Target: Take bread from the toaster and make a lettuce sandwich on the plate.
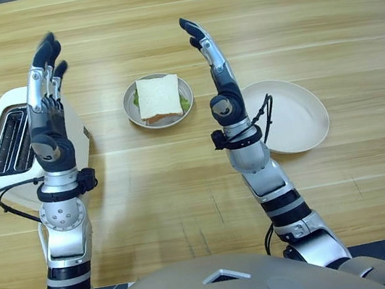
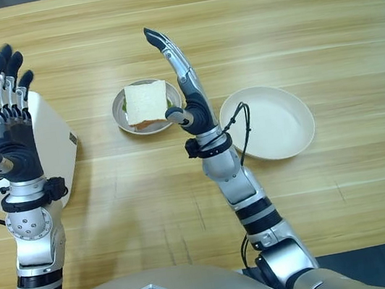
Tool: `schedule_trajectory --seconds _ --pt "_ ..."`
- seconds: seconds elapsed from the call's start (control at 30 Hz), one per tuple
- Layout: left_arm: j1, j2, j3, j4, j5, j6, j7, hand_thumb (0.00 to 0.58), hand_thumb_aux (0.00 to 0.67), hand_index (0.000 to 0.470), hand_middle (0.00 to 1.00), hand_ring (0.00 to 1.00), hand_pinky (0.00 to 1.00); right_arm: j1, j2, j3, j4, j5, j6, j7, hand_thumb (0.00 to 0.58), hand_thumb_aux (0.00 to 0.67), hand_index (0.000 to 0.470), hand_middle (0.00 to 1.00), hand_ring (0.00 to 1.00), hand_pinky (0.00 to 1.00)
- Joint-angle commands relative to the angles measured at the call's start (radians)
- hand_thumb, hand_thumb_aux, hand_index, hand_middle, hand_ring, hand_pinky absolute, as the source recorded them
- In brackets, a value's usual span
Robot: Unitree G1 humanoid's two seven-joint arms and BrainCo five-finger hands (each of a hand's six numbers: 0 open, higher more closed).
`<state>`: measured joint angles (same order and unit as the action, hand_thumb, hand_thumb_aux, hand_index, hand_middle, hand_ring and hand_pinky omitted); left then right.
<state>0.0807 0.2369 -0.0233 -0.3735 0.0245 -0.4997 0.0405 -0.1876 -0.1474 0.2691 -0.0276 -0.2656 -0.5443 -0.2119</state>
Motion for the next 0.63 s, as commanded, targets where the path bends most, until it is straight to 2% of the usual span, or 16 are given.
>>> schedule_trajectory --seconds 0.03,0.2,0.63 --pt "0.014 -0.009 0.018 0.005 0.057 0.039 -0.009 0.0 0.0 0.0 0.0 0.0 0.0 0.0 0.02 -0.032 0.003 0.038 0.006 0.032 0.0 0.0 0.0 0.0 0.0 0.0" --pt "0.012 -0.023 0.031 0.018 0.075 0.078 -0.014 0.0 0.0 0.0 0.0 0.0 0.0 0.005 0.037 -0.043 0.01 0.021 -0.005 0.056 0.0 0.0 0.0 0.0 0.0 0.0" --pt "0.024 -0.044 0.039 0.003 0.079 0.067 -0.044 0.0 0.0 0.0 0.0 0.0 0.0 0.008 0.06 -0.072 0.014 0.009 -0.009 0.082 0.0 0.0 0.0 0.0 0.0 0.0"
